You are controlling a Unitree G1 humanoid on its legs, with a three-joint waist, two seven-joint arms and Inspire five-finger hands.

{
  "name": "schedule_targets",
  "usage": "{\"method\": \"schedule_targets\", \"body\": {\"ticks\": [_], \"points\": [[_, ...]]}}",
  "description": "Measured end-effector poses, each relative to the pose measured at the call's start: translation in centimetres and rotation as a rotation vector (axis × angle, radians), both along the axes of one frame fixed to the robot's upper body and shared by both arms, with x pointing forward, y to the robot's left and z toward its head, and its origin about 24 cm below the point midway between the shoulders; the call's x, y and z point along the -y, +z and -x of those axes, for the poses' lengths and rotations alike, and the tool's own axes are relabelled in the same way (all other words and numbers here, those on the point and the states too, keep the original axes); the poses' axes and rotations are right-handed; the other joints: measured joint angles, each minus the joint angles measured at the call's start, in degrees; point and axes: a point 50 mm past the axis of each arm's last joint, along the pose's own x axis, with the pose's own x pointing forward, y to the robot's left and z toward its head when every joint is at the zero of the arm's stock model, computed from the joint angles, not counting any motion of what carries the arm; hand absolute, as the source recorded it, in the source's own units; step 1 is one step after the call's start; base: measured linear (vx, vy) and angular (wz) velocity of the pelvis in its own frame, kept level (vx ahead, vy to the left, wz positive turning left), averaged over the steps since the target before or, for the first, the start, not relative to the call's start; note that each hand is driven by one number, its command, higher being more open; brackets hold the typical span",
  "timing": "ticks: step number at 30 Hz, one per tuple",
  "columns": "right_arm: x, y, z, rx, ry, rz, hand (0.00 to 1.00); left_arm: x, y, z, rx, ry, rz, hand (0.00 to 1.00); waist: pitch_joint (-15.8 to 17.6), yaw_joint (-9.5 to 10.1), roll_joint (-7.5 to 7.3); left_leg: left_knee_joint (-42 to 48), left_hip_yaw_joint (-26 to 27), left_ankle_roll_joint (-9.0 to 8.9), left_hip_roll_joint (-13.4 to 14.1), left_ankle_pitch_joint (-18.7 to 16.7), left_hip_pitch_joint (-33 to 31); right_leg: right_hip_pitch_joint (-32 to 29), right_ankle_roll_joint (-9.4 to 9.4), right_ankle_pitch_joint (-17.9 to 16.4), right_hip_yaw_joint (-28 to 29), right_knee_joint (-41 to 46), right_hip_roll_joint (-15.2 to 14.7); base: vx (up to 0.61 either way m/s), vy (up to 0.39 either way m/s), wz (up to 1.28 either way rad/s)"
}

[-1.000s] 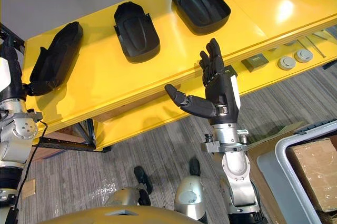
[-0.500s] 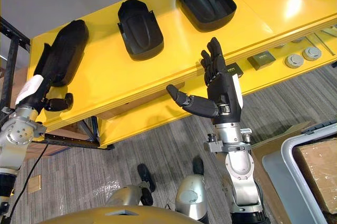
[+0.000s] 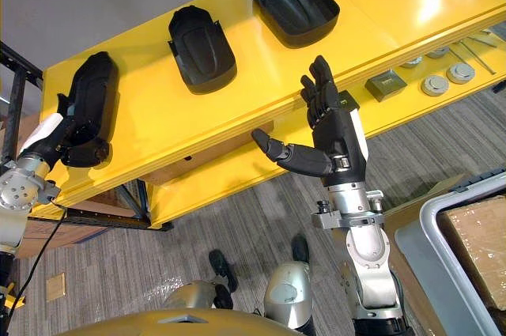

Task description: Walk over and take three plastic housings, then place them on the shelf

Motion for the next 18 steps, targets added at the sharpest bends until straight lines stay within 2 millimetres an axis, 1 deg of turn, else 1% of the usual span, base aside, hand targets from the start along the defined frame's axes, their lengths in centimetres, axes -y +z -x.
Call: {"method": "schedule_targets", "body": {"ticks": [7, 12, 18], "points": [[0.1, 0.0, 0.0, 0.0, 0.005, -0.022, 1.0, 0.2, -0.5, -0.2, 0.012, 0.008, 0.01, 0.0, -0.17, -0.22, 0.23, 0.01, 0.81, 0.52, 0.11, 0.45, 0.03, -0.83, -0.09, 0.15, 0.63, 0.89, -0.02, 0.01, -0.001, -0.05], [0.0, 0.0, 0.0, -0.001, 0.008, -0.021, 1.0, 0.6, -1.0, -0.2, 0.037, 0.04, 0.048, 0.0, -0.18, -0.19, 0.21, 0.0, 0.79, 0.49, 0.02, 0.44, -0.03, -0.84, 0.01, 0.03, 0.6, 0.93, 0.0, 0.0, 0.0, 0.0], [-0.1, -0.1, 0.0, -0.004, 0.012, -0.024, 1.0, 1.0, -1.3, -0.3, 0.07, 0.054, 0.051, 0.0, -0.21, -0.19, 0.12, -0.01, 0.94, 0.18, -0.01, 0.2, -0.2, -0.93, 0.02, 0.04, 0.61, 0.63, 0.13, 0.0, 0.0, 0.0]]}}
